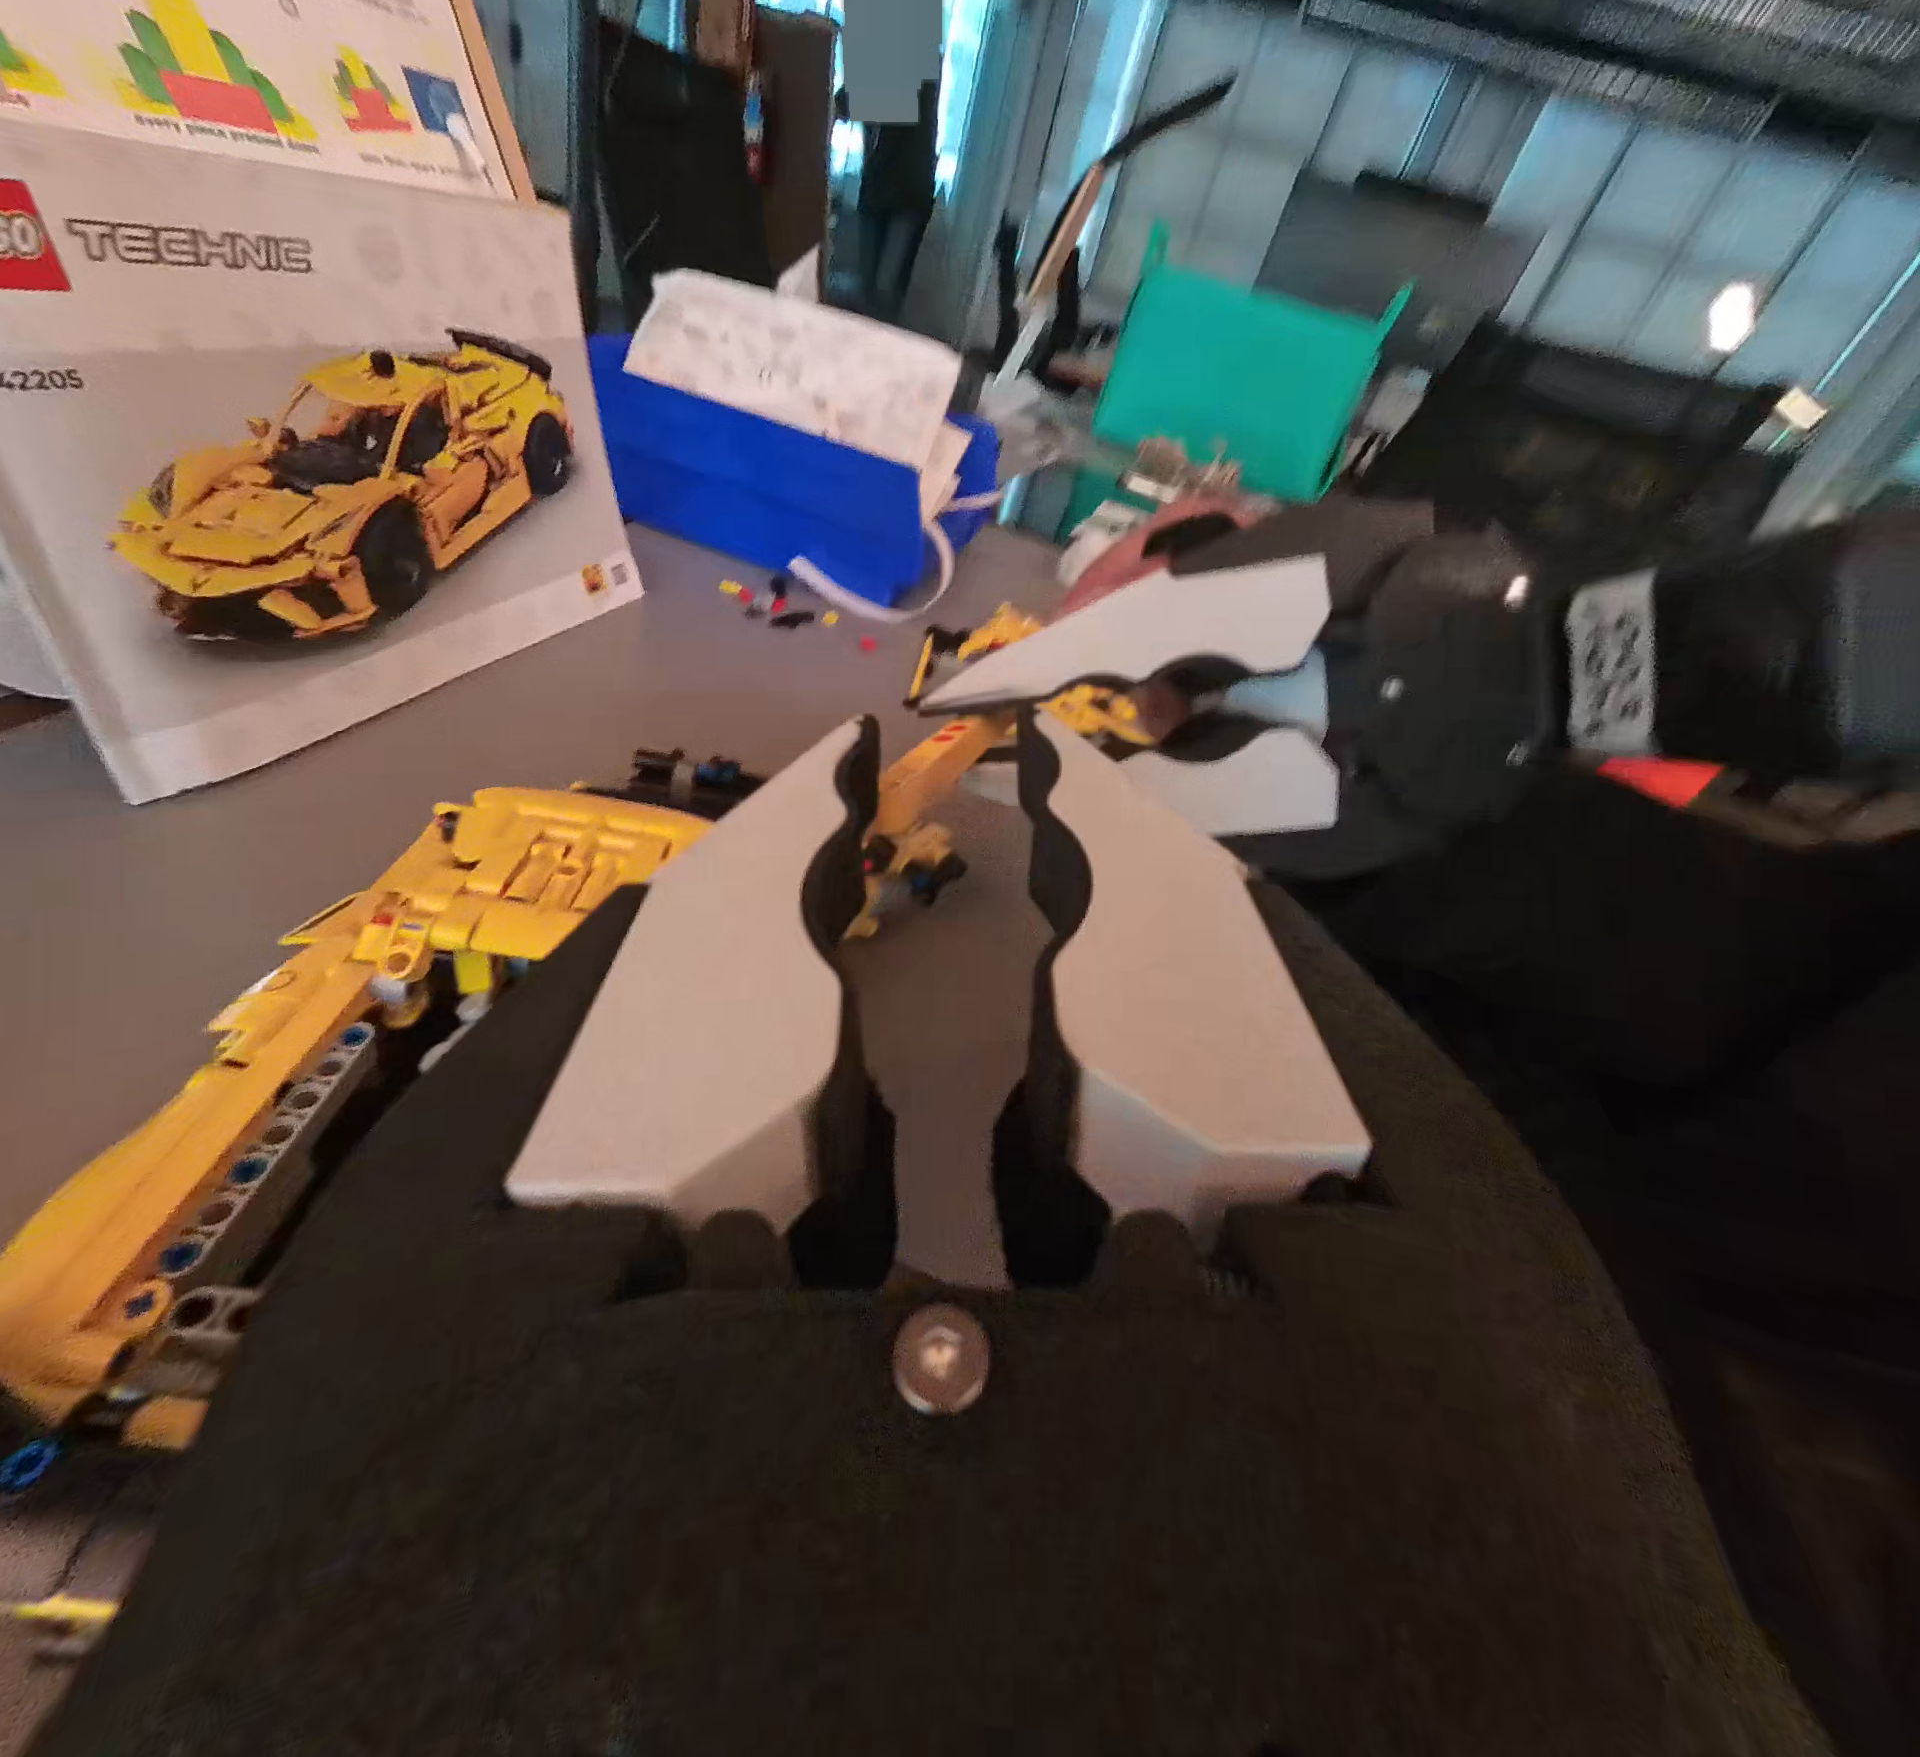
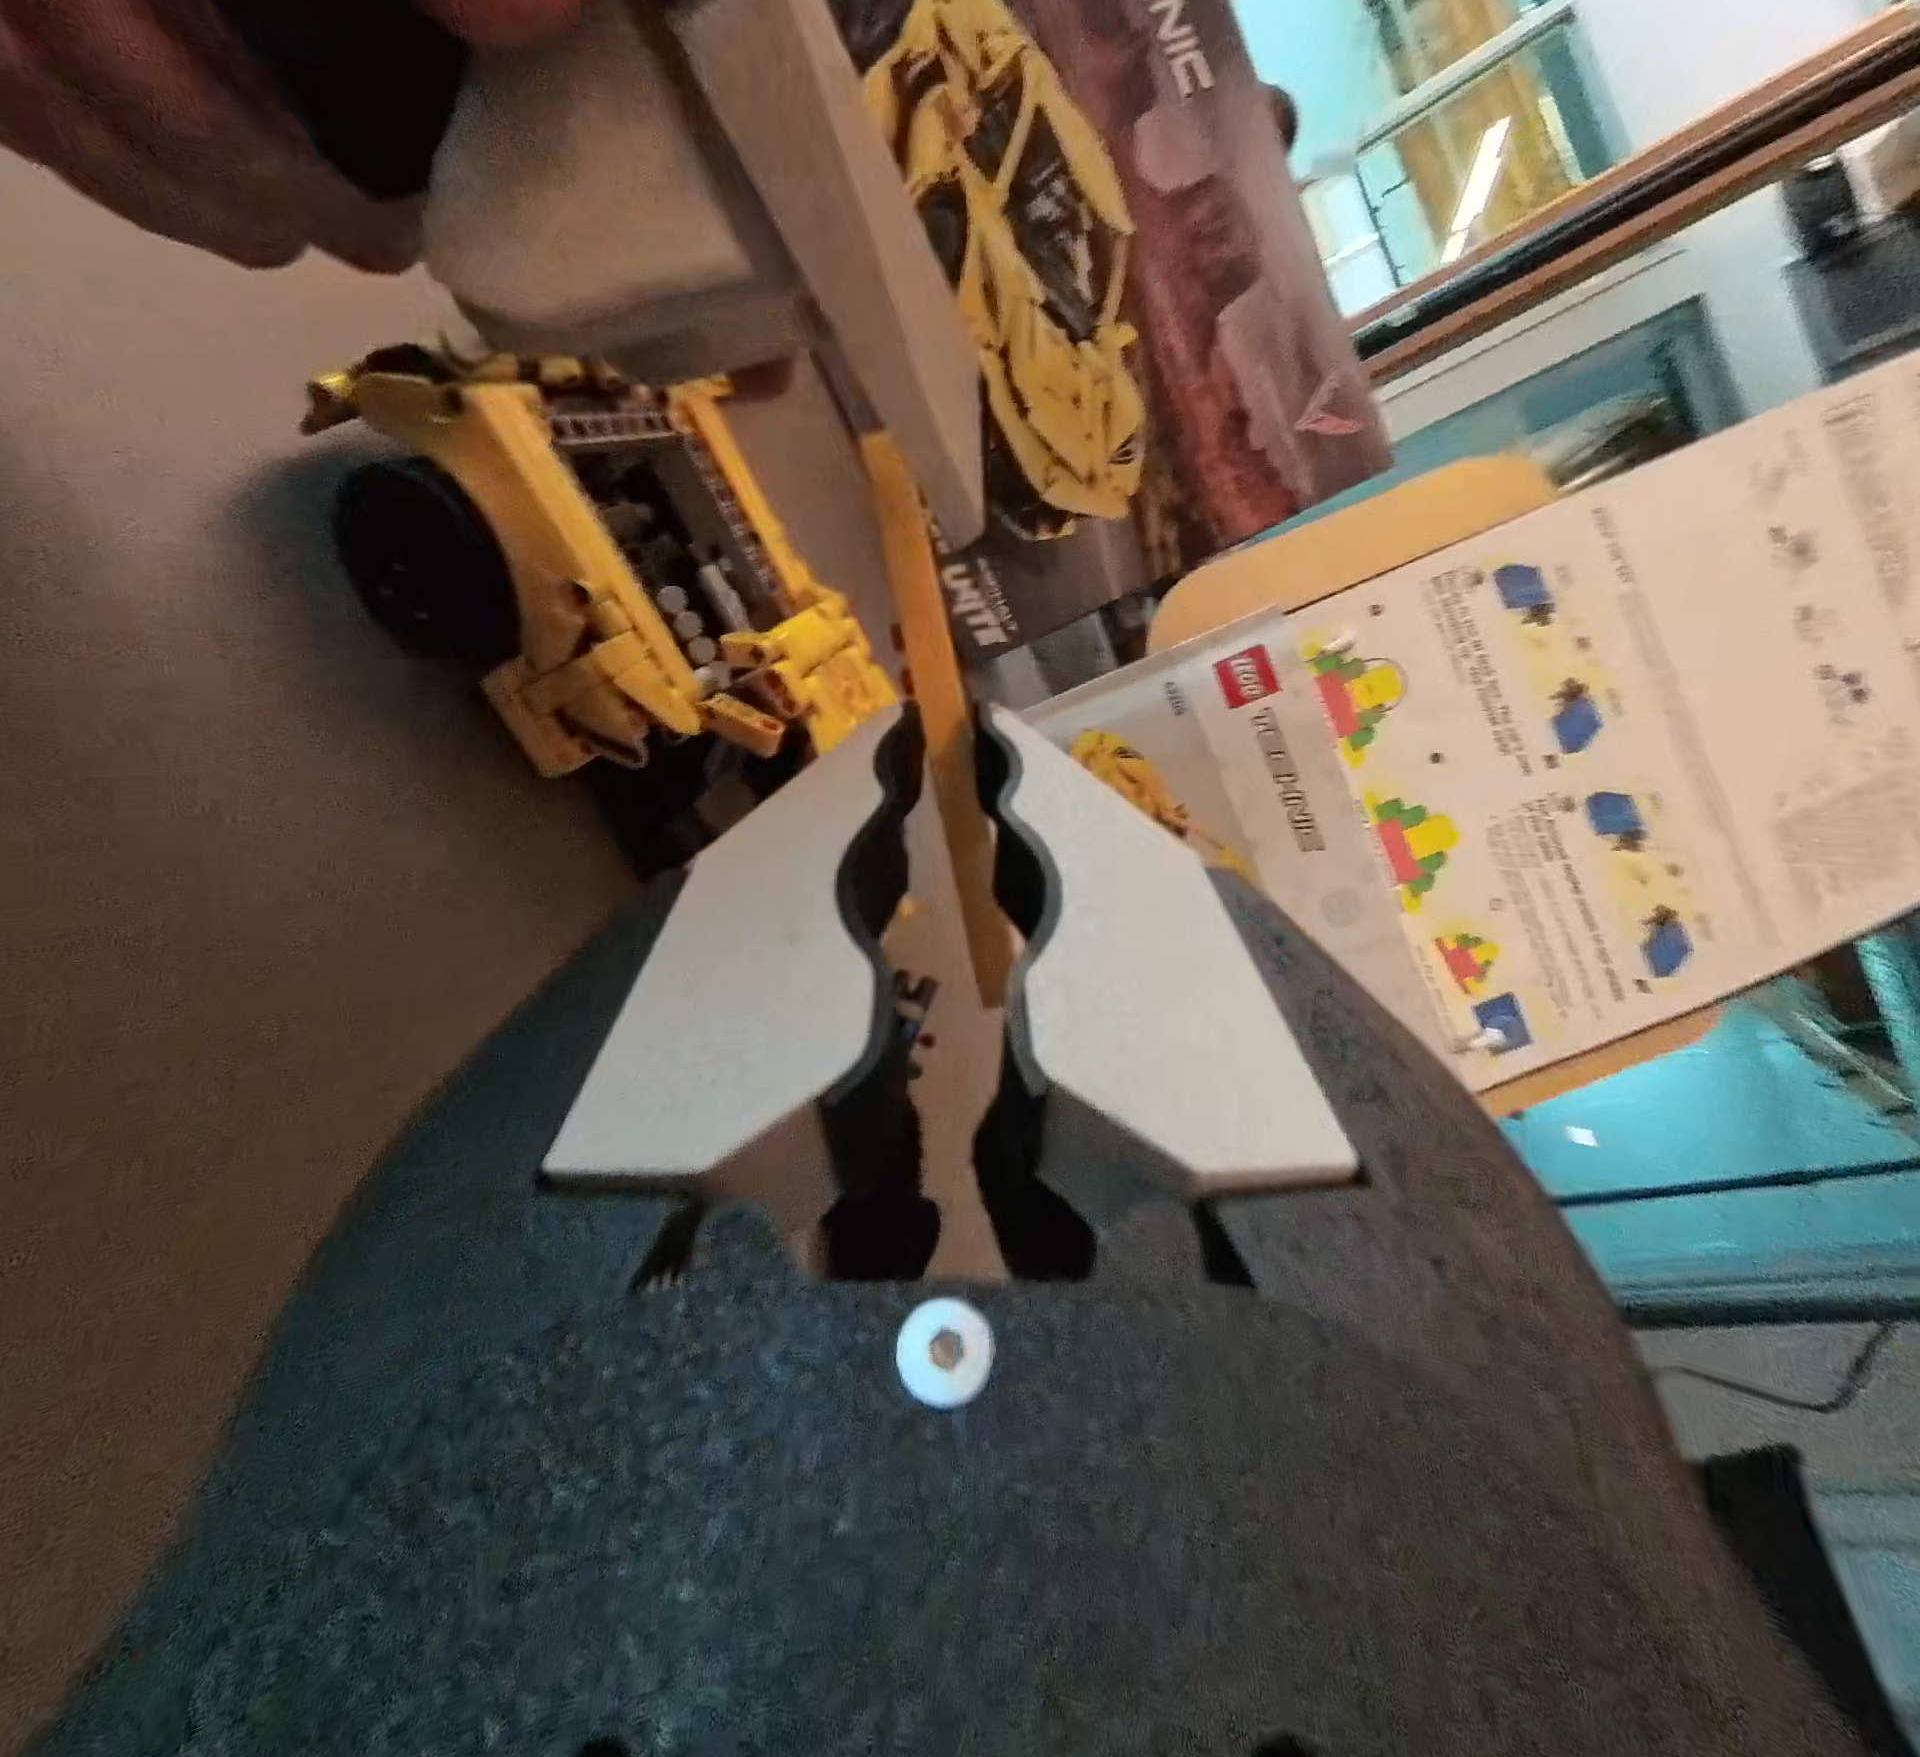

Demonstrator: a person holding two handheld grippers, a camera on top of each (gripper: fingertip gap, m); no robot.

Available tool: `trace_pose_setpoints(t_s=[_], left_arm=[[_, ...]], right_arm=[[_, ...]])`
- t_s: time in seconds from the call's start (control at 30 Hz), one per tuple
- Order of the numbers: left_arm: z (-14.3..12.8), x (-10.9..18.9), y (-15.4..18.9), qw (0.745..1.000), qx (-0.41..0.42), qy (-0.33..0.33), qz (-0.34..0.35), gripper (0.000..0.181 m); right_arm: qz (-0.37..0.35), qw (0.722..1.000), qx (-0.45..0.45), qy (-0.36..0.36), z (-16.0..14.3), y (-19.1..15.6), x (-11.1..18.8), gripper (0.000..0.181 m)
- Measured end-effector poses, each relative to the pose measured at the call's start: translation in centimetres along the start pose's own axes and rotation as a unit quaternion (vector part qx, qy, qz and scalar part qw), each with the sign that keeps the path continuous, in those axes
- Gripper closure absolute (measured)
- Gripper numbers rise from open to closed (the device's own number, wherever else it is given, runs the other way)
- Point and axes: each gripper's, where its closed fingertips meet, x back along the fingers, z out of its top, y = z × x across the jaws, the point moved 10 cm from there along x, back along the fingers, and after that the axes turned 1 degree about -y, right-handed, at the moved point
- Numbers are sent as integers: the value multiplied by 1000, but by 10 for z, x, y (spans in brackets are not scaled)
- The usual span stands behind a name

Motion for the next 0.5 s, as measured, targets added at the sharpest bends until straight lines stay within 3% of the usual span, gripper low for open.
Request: trace_pose_setpoints(t_s=[0.2, 0.4, 0.47, 0.5], left_arm=[[9, 12, -2, 999, -10, 35, 3, 152], [6, 7, 13, 997, -23, 36, -65, 153], [6, 7, 16, 996, -33, 45, -73, 174], [7, 8, 17, 995, -35, 49, -74, 174]], right_arm=[[-134, 990, 50, 15, 11, 0, 5, 175], [-71, 993, -34, 91, 25, -2, 13, 174], [-58, 991, -67, 105, 28, -1, 14, 174], [-53, 989, -78, 111, 28, -1, 14, 174]])
